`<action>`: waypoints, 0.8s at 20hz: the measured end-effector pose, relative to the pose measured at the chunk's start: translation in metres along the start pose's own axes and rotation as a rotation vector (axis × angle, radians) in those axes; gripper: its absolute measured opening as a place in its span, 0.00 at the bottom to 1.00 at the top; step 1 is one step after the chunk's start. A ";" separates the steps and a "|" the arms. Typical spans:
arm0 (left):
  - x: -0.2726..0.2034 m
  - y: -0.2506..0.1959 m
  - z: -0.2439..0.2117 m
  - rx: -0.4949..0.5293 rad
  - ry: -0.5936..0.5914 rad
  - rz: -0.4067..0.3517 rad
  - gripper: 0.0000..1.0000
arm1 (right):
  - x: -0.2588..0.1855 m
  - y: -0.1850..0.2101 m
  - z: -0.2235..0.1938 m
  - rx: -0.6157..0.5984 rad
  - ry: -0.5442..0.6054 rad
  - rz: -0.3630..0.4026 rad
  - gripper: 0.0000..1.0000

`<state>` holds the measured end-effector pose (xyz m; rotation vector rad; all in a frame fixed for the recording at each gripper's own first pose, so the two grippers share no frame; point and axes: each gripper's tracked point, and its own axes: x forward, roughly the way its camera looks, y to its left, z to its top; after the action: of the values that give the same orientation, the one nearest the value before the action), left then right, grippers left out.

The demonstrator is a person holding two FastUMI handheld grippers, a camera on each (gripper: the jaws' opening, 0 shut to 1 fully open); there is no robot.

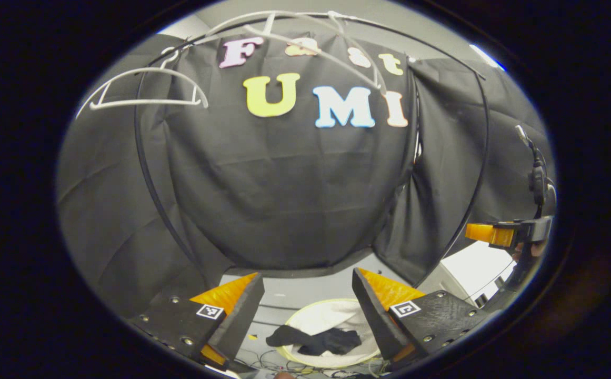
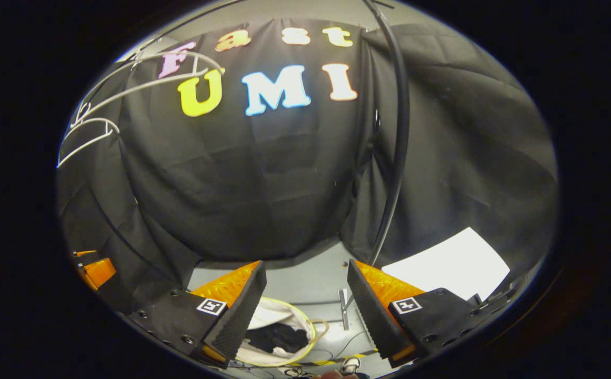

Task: Grasp the clothes on the hanger with both hands and then place them into the laundry hamper below.

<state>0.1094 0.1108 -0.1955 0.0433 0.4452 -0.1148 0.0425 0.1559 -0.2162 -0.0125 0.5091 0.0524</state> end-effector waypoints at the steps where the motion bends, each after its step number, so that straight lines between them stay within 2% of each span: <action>1: -0.007 -0.003 0.018 0.006 -0.035 0.008 1.00 | -0.003 -0.004 0.013 -0.005 -0.031 0.000 0.98; 3: -0.018 -0.010 0.054 0.017 -0.118 0.027 1.00 | -0.013 -0.019 0.038 -0.008 -0.099 -0.014 0.98; 4: -0.027 -0.015 0.067 0.023 -0.151 0.040 1.00 | -0.018 -0.025 0.051 -0.001 -0.135 -0.019 0.93; 11: -0.109 -0.057 0.162 -0.005 -0.310 0.056 1.00 | -0.072 -0.060 0.120 0.032 -0.341 0.019 0.92; 12: -0.114 -0.066 0.172 -0.016 -0.335 0.066 1.00 | -0.080 -0.067 0.127 0.030 -0.369 0.020 0.98; 13: -0.121 -0.071 0.183 -0.028 -0.364 0.073 1.00 | -0.087 -0.072 0.135 0.033 -0.394 0.024 0.98; 14: -0.132 -0.075 0.194 -0.038 -0.395 0.081 1.00 | -0.096 -0.076 0.142 0.039 -0.416 0.028 0.93; 16: -0.152 -0.081 0.209 -0.054 -0.446 0.098 1.00 | -0.107 -0.085 0.152 0.056 -0.445 0.036 0.92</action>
<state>0.0527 0.0323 0.0577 -0.0141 0.0008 -0.0142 0.0272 0.0700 -0.0315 0.0621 0.0654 0.0734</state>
